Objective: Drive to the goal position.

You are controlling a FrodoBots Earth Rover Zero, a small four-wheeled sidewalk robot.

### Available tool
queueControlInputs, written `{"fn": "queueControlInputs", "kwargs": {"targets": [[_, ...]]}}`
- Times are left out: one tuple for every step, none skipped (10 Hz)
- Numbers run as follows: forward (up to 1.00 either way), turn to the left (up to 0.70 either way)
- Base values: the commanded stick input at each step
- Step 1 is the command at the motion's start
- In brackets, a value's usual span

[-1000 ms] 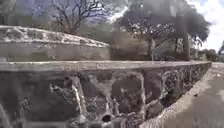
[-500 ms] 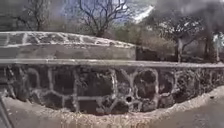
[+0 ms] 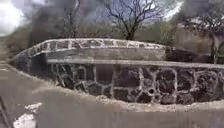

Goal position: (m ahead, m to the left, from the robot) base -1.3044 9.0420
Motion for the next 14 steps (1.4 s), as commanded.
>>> {"fn": "queueControlInputs", "kwargs": {"targets": [[0.44,0.17],[0.70,0.27],[0.70,0.27],[0.70,0.27],[0.70,0.27],[0.70,0.27],[0.70,0.27],[0.70,0.27],[0.70,0.27],[0.70,0.27],[0.70,0.27],[0.70,0.27],[0.70,0.27],[0.70,0.27]]}}
